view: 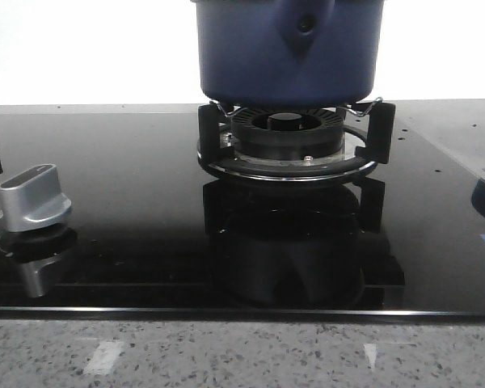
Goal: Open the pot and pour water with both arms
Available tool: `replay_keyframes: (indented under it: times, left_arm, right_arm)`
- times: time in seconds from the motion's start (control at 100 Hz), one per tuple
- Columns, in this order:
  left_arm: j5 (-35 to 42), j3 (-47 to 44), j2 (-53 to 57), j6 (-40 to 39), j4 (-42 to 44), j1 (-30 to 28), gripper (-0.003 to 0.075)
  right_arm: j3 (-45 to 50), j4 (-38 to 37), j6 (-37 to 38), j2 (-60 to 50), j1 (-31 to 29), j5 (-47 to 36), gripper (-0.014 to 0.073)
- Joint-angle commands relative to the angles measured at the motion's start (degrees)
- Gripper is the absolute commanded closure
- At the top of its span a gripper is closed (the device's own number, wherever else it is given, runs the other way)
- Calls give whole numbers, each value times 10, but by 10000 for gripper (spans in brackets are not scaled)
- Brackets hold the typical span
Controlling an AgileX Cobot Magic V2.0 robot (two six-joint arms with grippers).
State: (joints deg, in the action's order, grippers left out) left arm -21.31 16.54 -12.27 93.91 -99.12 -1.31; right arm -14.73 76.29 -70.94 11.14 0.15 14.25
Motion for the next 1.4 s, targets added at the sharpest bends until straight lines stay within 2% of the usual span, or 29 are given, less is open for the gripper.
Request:
replay_keyframes:
  times: [0.0,0.57,0.65,0.7,0.75,0.84,0.87,0.94,1.04,1.11,1.23,1.309,1.389]
  left_arm:
    - [-7,15,-5,1,-22,5,741]
    - [-3,15,-3,1,-22,5,741]
    - [-3,15,-3,-8,7,5,741]
    - [8,15,-3,-58,53,3,741]
    - [31,15,-3,-161,146,2,741]
    - [72,15,-3,-443,348,-1,741]
    - [83,15,-3,-553,437,-1,741]
    - [104,15,-3,-753,630,-1,741]
    - [128,9,-3,-953,849,0,741]
    - [175,-13,-2,-1006,906,0,741]
    - [233,-61,33,-1006,925,10,741]
    - [255,-107,69,-1006,963,32,741]
    - [262,-145,102,-1006,965,53,741]
  right_arm:
    - [-16,14,-8,4,1,-16,641]
    - [-16,14,-8,4,1,-16,641]
    - [-16,14,-8,4,1,-16,641]
    - [-16,14,-8,4,1,-16,641]
    - [-16,14,-8,4,1,-16,641]
    - [-16,14,-8,4,1,-16,641]
    - [-16,14,-8,4,1,-16,641]
    - [-16,14,-8,4,1,-16,641]
    - [-16,14,-8,4,1,-16,641]
    - [-16,14,-8,4,1,-16,641]
    - [-16,14,-8,4,1,-16,641]
    - [-16,14,-8,4,1,-16,641]
    - [-16,14,-8,4,1,-16,641]
